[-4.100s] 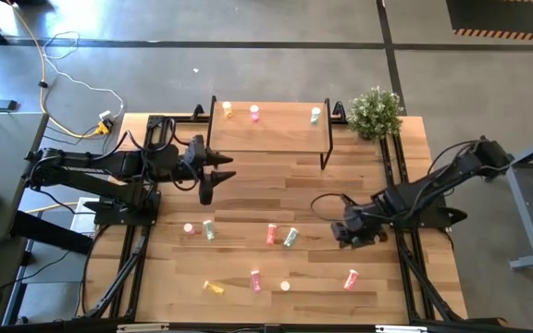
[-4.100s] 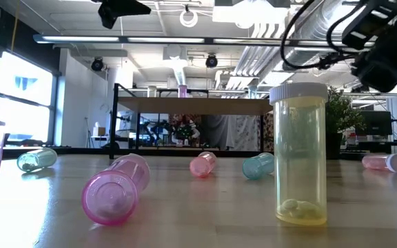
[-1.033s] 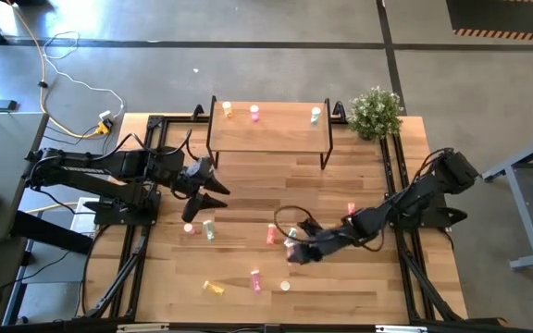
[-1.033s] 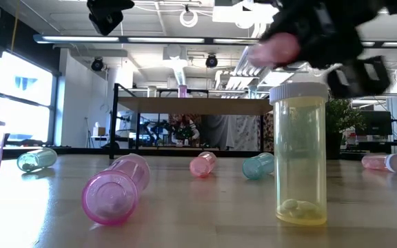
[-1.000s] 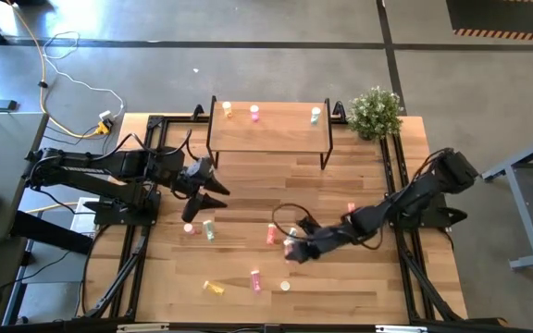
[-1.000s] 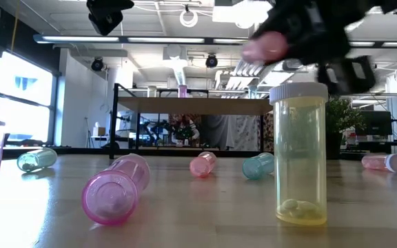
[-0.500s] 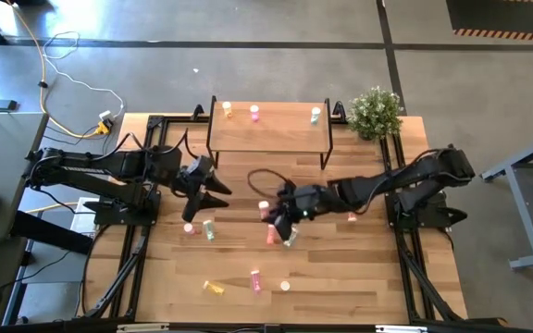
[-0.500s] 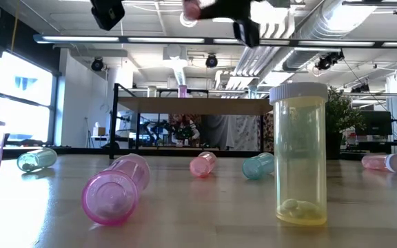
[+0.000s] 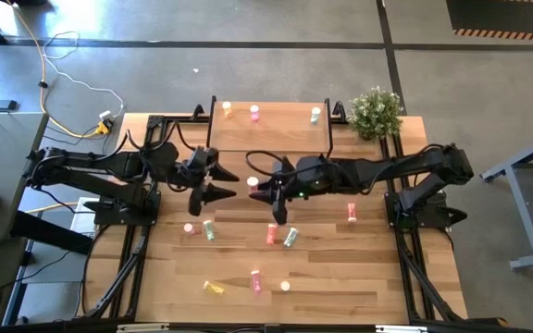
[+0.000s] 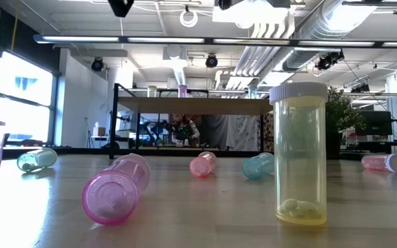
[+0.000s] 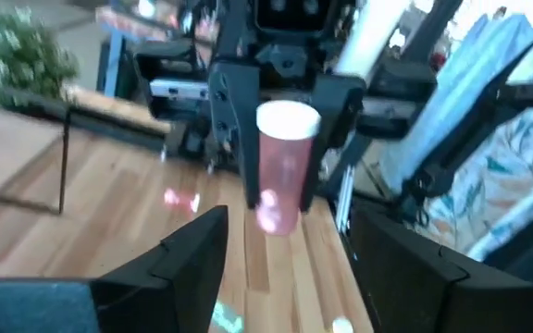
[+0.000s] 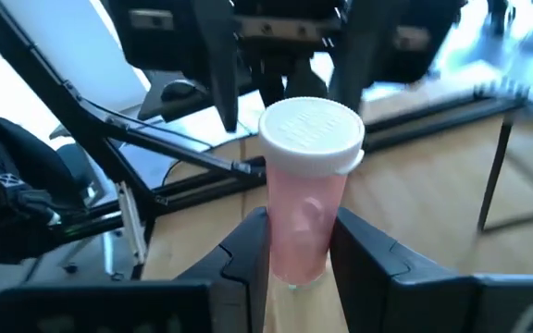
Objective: Pick and place medicine bottles onto shelf by color
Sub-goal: Put the bottom pink pill bottle on the shelf
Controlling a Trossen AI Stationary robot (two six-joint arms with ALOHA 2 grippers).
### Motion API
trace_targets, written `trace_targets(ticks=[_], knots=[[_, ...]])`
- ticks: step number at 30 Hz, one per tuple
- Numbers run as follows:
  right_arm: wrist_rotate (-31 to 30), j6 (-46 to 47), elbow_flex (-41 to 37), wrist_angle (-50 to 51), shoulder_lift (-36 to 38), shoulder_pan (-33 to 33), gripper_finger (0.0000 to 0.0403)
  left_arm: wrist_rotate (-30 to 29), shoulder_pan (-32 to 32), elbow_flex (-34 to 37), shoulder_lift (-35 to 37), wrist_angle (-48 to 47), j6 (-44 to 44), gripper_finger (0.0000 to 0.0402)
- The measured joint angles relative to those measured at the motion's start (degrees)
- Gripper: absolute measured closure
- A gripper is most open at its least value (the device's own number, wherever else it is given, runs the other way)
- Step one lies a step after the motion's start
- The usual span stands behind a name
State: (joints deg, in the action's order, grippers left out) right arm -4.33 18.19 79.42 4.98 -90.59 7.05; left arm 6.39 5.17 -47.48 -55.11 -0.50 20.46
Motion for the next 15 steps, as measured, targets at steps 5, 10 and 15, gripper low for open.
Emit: trace_targets(ticks=[5, 10, 15], knots=[[0.0, -3.5, 1.5, 0.0, 0.0, -0.5, 0.0317, -3.5, 0.0, 0.0, -2.1, 4.8, 0.4, 0.0167], [0.0, -3.3, 1.5, 1.4, 0.0, -1.5, 0.0317, -3.9, 0.1, 0.0, -4.3, 8.2, -0.5, 0.0169], [0.1, -2.7, 1.5, 2.7, 0.0, -2.2, 0.0317, -4.5, 0.1, 0.0, -6.6, 10.0, -2.1, 0.0170]])
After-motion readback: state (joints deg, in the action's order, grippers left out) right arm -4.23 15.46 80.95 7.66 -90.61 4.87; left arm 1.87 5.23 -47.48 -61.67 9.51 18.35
